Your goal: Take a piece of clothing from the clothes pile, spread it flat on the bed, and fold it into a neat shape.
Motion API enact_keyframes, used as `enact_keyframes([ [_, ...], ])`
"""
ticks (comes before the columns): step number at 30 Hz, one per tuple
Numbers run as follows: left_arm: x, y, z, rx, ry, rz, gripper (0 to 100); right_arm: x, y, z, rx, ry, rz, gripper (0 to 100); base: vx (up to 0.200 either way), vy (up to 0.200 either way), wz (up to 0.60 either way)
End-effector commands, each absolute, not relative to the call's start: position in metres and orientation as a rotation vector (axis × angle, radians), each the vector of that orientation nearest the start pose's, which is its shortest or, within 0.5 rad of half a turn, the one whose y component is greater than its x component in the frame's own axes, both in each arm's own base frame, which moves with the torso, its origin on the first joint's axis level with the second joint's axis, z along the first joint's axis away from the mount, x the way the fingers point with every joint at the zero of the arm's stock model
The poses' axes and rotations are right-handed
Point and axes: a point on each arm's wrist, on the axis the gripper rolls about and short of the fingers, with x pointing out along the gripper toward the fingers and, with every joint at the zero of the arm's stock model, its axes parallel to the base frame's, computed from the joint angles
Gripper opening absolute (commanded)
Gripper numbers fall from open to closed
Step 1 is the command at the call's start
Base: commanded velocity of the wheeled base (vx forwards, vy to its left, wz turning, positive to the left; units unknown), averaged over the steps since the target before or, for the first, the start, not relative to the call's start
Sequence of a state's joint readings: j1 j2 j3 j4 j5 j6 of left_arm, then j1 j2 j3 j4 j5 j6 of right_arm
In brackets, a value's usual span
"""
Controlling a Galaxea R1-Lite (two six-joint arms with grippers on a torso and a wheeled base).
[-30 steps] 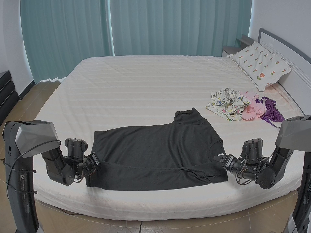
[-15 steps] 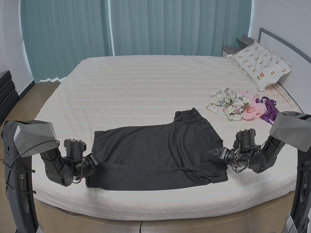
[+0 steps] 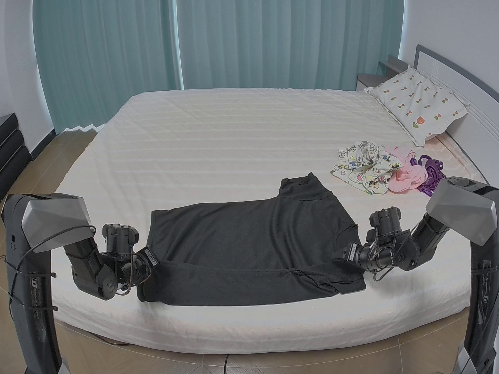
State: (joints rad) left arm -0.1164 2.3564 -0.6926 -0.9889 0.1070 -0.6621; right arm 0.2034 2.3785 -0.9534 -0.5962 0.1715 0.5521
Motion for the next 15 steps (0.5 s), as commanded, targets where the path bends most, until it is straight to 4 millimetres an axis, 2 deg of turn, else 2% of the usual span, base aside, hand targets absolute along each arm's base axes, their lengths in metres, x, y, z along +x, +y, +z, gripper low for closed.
enact_keyframes([
  [1, 0.349, -0.038, -0.032, -0.562, 0.644, 0.212, 0, 0.379, 0.083, -0.028, 0.483, 0.91, 0.116, 0, 0.0, 0.0, 0.0],
  [9, 0.348, -0.038, -0.032, -0.559, 0.646, 0.215, 0, 0.383, 0.079, -0.024, 0.477, 0.87, 0.075, 0, 0.0, 0.0, 0.0],
  [15, 0.348, -0.037, -0.034, -0.55, 0.642, 0.24, 0, 0.39, 0.07, -0.004, 0.495, 0.797, 0.066, 0, 0.0, 0.0, 0.0],
])
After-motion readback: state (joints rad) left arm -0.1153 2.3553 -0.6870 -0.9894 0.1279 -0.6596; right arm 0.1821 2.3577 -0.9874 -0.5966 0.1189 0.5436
